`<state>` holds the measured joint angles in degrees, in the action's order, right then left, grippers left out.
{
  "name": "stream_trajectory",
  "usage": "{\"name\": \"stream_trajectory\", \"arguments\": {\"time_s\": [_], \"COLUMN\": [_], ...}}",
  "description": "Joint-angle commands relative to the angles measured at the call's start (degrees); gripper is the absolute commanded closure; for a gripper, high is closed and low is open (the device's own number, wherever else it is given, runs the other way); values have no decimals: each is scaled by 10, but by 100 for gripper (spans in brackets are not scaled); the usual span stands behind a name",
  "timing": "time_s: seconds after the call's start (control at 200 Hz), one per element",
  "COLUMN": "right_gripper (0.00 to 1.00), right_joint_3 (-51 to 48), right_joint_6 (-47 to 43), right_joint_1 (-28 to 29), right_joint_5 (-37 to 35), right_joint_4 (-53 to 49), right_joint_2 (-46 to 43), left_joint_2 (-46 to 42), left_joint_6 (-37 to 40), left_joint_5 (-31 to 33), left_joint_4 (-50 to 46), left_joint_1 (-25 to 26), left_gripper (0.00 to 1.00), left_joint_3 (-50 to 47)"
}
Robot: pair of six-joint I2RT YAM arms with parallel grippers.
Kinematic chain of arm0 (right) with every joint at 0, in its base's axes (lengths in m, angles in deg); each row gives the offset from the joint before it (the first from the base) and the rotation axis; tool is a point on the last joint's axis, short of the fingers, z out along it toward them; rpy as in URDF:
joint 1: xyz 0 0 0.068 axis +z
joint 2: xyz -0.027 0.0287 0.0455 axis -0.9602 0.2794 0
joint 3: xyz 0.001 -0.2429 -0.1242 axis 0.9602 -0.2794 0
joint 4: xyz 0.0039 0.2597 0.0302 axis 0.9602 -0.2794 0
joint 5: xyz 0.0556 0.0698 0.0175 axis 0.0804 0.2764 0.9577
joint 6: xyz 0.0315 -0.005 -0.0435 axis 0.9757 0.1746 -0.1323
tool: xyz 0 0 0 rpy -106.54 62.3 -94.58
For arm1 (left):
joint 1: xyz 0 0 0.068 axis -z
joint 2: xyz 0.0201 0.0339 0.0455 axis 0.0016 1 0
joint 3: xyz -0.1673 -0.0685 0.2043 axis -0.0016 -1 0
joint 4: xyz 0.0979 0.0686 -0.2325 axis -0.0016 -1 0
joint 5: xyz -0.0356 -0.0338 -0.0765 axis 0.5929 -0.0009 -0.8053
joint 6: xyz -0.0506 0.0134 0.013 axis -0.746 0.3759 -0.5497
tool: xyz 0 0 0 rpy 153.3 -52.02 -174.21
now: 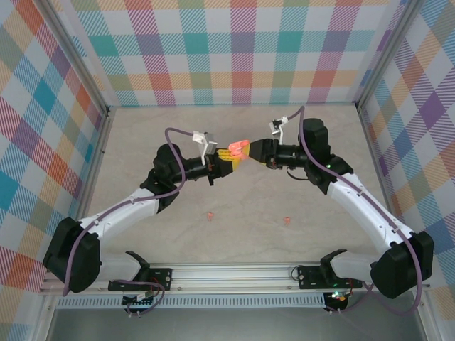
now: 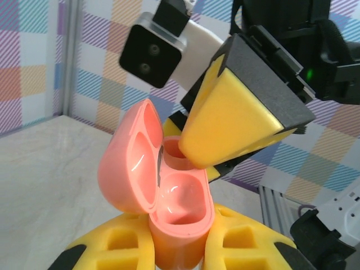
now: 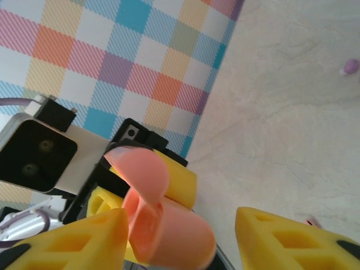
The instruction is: Insert the wireless bluetooth earbuds into the charging case
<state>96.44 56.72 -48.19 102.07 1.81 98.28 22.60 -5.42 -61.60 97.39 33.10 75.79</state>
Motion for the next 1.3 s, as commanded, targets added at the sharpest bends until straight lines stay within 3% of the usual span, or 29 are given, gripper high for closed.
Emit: {"name": "stream_trajectory", "arguments": {"time_s": [0.0,0.23,0.43,0.69,0.85,1.05,1.295], "right_gripper": [42,40,43,51,56,58,58], "right_joint_3": [14,27,17,-29,-90,-145,-184], "right_joint_6": [-27,-30,-56,-141,-138,-102,-95], "right_joint_1": [-3,-10,-25,-36,-36,-36,-36], "right_joint_5": [-32,-47,-102,-276,-381,-398,-328], "right_joint_4": [-51,-85,-179,-357,-435,-467,-373], "right_joint_2": [-14,-10,-12,-17,-11,18,76], "left_joint_2": [-39,-98,-160,-189,-181,-156,-138], "left_joint_6": [27,61,108,141,142,140,142], "left_joint_5": [51,92,134,79,51,16,27], "left_joint_4": [-28,-86,-175,-221,-216,-208,-215], "left_joint_1": [-4,-4,-4,-4,-3,-2,-1], "left_gripper": [96,96,95,95,95,95,97], "left_joint_3": [-28,-76,-99,-106,-96,-78,-65]}}
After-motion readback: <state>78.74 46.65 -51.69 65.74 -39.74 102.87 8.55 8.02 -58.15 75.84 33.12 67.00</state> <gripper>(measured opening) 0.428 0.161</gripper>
